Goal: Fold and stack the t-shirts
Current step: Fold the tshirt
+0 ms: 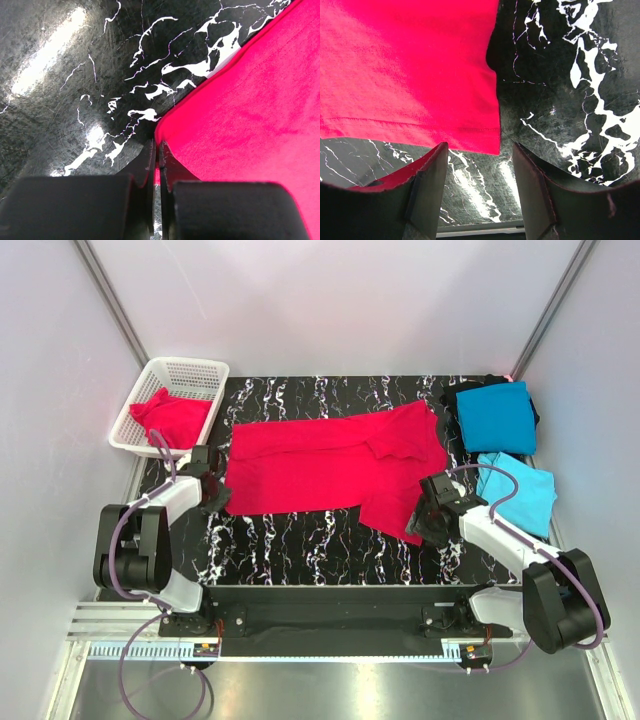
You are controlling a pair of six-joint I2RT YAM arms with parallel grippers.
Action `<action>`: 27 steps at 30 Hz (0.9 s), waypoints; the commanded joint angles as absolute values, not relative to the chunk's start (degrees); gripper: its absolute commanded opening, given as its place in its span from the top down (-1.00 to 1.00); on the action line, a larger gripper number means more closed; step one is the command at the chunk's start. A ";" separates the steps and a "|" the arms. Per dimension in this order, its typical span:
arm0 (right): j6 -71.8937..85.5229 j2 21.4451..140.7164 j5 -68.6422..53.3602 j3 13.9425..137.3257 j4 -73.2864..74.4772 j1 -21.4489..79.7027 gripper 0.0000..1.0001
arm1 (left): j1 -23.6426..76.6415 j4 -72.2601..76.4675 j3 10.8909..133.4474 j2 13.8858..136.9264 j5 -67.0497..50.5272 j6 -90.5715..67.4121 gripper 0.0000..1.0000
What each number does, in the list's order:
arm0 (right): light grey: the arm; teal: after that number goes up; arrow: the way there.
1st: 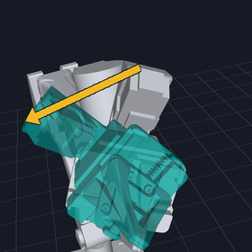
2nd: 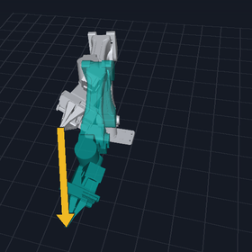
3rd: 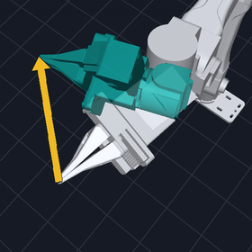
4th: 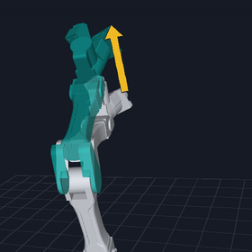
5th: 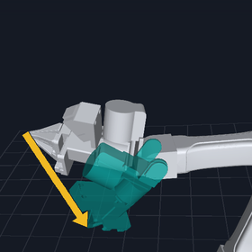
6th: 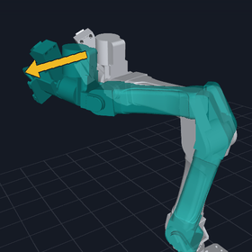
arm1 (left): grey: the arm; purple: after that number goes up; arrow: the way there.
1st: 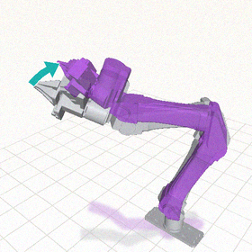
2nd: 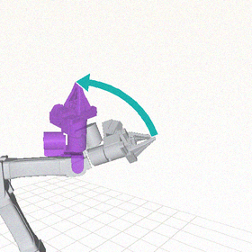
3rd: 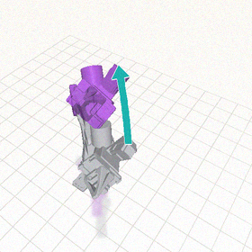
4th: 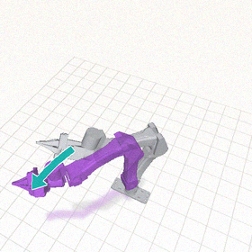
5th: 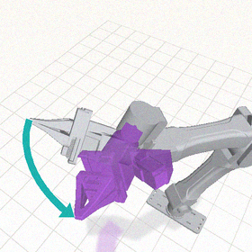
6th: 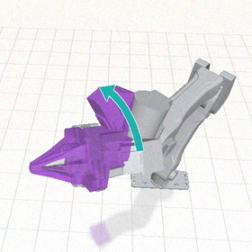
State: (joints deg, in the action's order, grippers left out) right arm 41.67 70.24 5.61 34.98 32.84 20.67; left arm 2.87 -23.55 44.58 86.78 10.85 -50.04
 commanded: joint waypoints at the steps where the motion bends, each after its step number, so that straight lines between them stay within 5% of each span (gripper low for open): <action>1: 42.80 69.70 8.09 35.51 33.05 21.53 -0.22 | 2.81 -25.57 42.89 86.31 10.72 -50.36 0.80; 7: 43.68 69.87 8.88 35.51 33.66 22.15 -0.26 | 2.81 -26.28 42.98 84.64 10.63 -50.10 0.70; 11: 44.38 71.63 9.66 35.95 33.92 22.67 -0.26 | 2.90 -26.37 43.24 84.64 10.37 -49.92 1.00; 21: 45.09 79.71 12.22 37.61 31.73 23.12 0.11 | 2.90 -26.46 43.50 84.73 10.02 -49.75 1.00; 25: 45.44 79.89 12.13 38.32 31.90 23.12 0.47 | 2.90 -26.63 43.68 84.64 9.93 -49.57 1.00; 27: 45.53 79.28 12.39 38.58 32.34 23.20 0.82 | 2.90 -26.63 43.59 84.64 9.93 -49.57 1.00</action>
State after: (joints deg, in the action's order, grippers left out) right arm 44.45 78.35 10.37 38.46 32.10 22.55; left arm 2.90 -24.67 44.03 85.84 10.28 -50.13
